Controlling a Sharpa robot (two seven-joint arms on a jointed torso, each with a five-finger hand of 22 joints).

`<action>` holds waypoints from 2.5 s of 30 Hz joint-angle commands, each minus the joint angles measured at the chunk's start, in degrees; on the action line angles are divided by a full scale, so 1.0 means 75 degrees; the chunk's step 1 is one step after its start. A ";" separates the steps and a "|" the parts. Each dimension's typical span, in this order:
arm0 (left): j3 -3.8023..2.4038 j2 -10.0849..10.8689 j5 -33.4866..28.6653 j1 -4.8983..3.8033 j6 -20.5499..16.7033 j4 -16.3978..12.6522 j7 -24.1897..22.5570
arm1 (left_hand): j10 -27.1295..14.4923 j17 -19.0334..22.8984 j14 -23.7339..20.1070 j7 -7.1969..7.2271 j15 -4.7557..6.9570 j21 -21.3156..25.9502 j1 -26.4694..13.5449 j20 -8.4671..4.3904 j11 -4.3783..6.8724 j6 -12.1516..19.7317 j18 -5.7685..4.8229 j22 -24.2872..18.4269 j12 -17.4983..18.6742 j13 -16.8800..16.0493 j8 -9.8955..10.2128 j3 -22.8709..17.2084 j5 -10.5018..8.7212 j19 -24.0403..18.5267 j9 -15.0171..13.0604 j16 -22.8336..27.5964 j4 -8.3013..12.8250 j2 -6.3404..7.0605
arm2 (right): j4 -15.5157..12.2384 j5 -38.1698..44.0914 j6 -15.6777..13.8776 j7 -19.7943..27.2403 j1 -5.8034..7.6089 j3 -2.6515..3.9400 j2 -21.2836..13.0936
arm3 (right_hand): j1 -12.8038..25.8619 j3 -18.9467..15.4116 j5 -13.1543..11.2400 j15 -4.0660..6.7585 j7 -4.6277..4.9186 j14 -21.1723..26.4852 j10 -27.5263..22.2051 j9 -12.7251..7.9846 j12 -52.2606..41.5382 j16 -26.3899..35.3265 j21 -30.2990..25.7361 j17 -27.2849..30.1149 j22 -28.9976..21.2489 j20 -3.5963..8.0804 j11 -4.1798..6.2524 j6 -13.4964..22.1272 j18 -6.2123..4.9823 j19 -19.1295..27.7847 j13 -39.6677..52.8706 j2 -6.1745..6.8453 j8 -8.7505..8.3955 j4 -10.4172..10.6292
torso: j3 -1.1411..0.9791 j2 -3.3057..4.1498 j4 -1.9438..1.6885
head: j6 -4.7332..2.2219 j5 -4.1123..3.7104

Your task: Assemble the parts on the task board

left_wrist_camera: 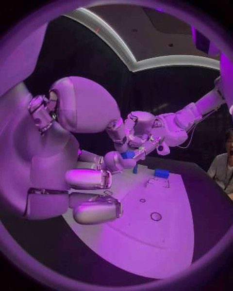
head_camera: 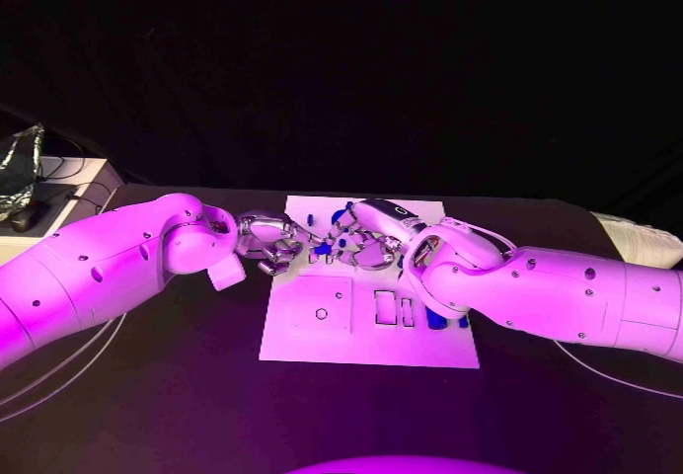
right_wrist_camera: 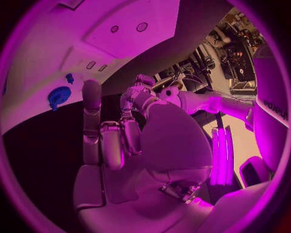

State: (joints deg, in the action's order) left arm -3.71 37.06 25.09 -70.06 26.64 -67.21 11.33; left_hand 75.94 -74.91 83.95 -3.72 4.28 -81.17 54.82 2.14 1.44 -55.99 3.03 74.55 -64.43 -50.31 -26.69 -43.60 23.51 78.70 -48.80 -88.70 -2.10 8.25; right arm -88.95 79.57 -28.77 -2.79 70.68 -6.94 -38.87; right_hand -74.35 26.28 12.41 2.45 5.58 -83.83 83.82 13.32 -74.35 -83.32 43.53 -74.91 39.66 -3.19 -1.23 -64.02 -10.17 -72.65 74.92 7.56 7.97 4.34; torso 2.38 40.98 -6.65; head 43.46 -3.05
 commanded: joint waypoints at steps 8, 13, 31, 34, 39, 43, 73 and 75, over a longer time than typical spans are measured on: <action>0.0008 -0.0065 -0.0042 0.0010 0.0045 -0.0044 0.0071 | -0.0124 -0.1563 0.0659 0.0187 0.0051 0.0066 0.0028 -0.0021 0.0036 -0.0139 0.0130 -0.0020 0.0051 0.0065 0.0087 -0.0061 -0.0024 -0.0062 0.0031 0.0034 0.0230 0.0115 | -0.0050 0.0132 -0.0134 0.0103 0.0006 0.0021 0.0034 | -0.0049 0.0035 -0.0042 0.0053 0.0016 -0.0535 0.0073 0.0009 -0.0051 -0.0030 0.0049 -0.0518 0.0006 -0.0009 0.0046 -0.0049 0.0128 -0.0064 0.0252 -0.0049 0.0034 -0.0005 | -0.0003 -0.0006 0.0003 | -0.0015 0.0013; 0.0009 -0.0073 -0.0061 0.0010 0.0036 -0.0036 0.0091 | -0.0145 -0.1548 0.0654 0.0182 0.0051 0.0078 0.0041 -0.0022 0.0033 -0.0129 0.0133 -0.0032 0.0064 0.0091 0.0118 0.0055 -0.0022 -0.0068 0.0045 0.0041 0.0188 0.0155 | -0.0053 0.0140 -0.0144 0.0103 0.0001 0.0021 0.0035 | -0.0059 0.0036 -0.0043 0.0056 0.0014 -0.0536 0.0076 0.0014 -0.0052 -0.0037 0.0061 -0.0528 0.0021 -0.0006 0.0047 -0.0051 0.0130 -0.0071 0.0255 -0.0039 0.0039 -0.0012 | -0.0002 -0.0003 0.0002 | -0.0011 0.0000; 0.0010 -0.0099 -0.0095 0.0010 -0.0078 -0.0025 0.0075 | -0.0177 -0.1574 0.0662 0.0220 0.0078 0.0105 0.0792 -0.0033 0.0067 -0.0218 0.0128 -0.0015 0.0013 0.0118 0.0304 0.0742 0.0065 -0.0037 0.0159 0.0028 -0.0015 0.0083 | -0.0071 0.0197 -0.0174 0.0102 -0.0005 0.0021 0.0037 | -0.0066 0.0035 -0.0045 0.0059 0.0014 -0.0538 0.0077 0.0018 -0.0052 -0.0044 0.0064 -0.0537 0.0027 -0.0003 0.0048 -0.0049 0.0130 -0.0075 0.0257 -0.0024 0.0042 -0.0017 | 0.0000 -0.0002 0.0000 | -0.0003 -0.0002; 0.0013 -0.0112 -0.0131 0.0010 -0.0142 -0.0006 0.0018 | -0.0100 -0.1660 0.0691 0.0184 0.0055 0.0079 0.1186 -0.0029 0.0043 -0.0246 0.0117 0.0033 -0.0024 0.0074 0.0271 0.0395 0.0090 -0.0001 0.0115 -0.0012 0.0177 -0.0059 | -0.0066 0.0200 -0.0169 0.0103 -0.0006 0.0021 0.0050 | -0.0066 0.0035 -0.0045 0.0059 0.0014 -0.0538 0.0077 0.0018 -0.0052 -0.0044 0.0064 -0.0537 0.0027 -0.0003 0.0048 -0.0049 0.0130 -0.0075 0.0257 -0.0024 0.0042 -0.0017 | -0.0003 -0.0005 -0.0002 | 0.0005 0.0001; 0.0022 -0.0143 -0.0104 0.0009 -0.0187 0.0034 0.0031 | -0.0033 -0.1775 0.0730 0.0179 0.0044 0.0056 0.1240 -0.0020 0.0038 -0.0304 0.0108 0.0071 -0.0048 0.0052 0.0251 0.0203 0.0109 0.0026 0.0101 -0.0065 0.0231 -0.0062 | -0.0066 0.0226 -0.0268 0.0091 -0.0008 0.0021 0.0059 | -0.0066 0.0035 -0.0045 0.0059 0.0014 -0.0538 0.0077 0.0018 -0.0052 -0.0044 0.0064 -0.0537 0.0027 -0.0003 0.0048 -0.0049 0.0130 -0.0075 0.0257 -0.0024 0.0042 -0.0017 | -0.0005 -0.0004 -0.0003 | 0.0010 0.0001; 0.0027 -0.0156 0.0011 0.0009 -0.0249 0.0043 0.0127 | 0.0039 -0.1873 0.0763 0.0182 0.0048 0.0019 0.1234 -0.0018 0.0046 -0.0371 0.0097 0.0126 -0.0080 0.0017 0.0236 -0.0012 0.0142 0.0068 0.0092 -0.0111 0.0305 0.0003 | -0.0070 0.0236 -0.0373 0.0081 -0.0010 0.0021 0.0046 | -0.0072 0.0036 -0.0037 0.0062 0.0017 -0.0535 0.0075 0.0024 -0.0039 -0.0044 0.0055 -0.0533 0.0021 0.0000 0.0049 -0.0040 0.0130 -0.0075 0.0251 -0.0009 0.0044 -0.0019 | -0.0001 -0.0003 -0.0006 | 0.0012 0.0016; 0.0038 -0.0180 0.0068 0.0009 -0.0652 0.0071 0.0230 | 0.0370 -0.2012 0.0807 0.0252 0.0094 -0.0177 0.0903 -0.0043 0.0112 -0.0649 0.0029 0.0426 -0.0233 -0.0170 0.0165 -0.0583 0.0792 0.0289 0.0037 -0.0174 0.0521 0.0275 | 0.0123 0.0197 -0.0296 -0.0280 -0.0013 0.0021 0.0040 | -0.0100 0.0096 -0.0359 -0.0191 0.0423 -0.0068 -0.0781 -0.0183 0.1988 0.1018 -0.1278 0.0997 -0.1066 -0.0221 -0.0275 0.1088 -0.0028 0.0492 -0.1289 0.0433 -0.0569 0.0268 | 0.0004 0.0000 -0.0002 | -0.0018 0.0016; 0.0039 -0.0179 0.0079 0.0009 -0.0663 0.0071 0.0250 | 0.0377 -0.2012 0.0807 0.0254 0.0095 -0.0182 0.0897 -0.0043 0.0113 -0.0656 0.0027 0.0433 -0.0234 -0.0171 0.0162 -0.0587 0.0822 0.0294 0.0036 -0.0174 0.0528 0.0279 | 0.0136 0.0196 -0.0320 -0.0299 -0.0013 0.0021 0.0034 | -0.0106 0.0096 -0.0367 -0.0193 0.0425 -0.0060 -0.0791 -0.0185 0.2011 0.1038 -0.1288 0.1023 -0.1071 -0.0224 -0.0278 0.1101 -0.0028 0.0493 -0.1306 0.0439 -0.0570 0.0272 | 0.0004 -0.0002 0.0000 | -0.0021 0.0019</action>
State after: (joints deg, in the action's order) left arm -3.43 35.88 25.18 -70.02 21.98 -66.53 12.62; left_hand 77.15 -74.91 84.04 -2.14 4.58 -82.16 61.42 1.74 1.14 -60.06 3.04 74.94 -65.85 -51.51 -25.15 -39.95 28.21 80.57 -48.55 -89.81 -5.98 10.37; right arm -87.96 80.57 -29.97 -4.71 70.53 -6.86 -38.66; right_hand -75.11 27.02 9.84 1.39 8.85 -83.84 78.16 11.99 -59.53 -75.78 34.15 -67.27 31.70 -4.73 -3.37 -56.23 -10.18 -69.03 65.15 10.14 3.96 6.11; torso 2.41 40.95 -6.65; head 43.35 -2.93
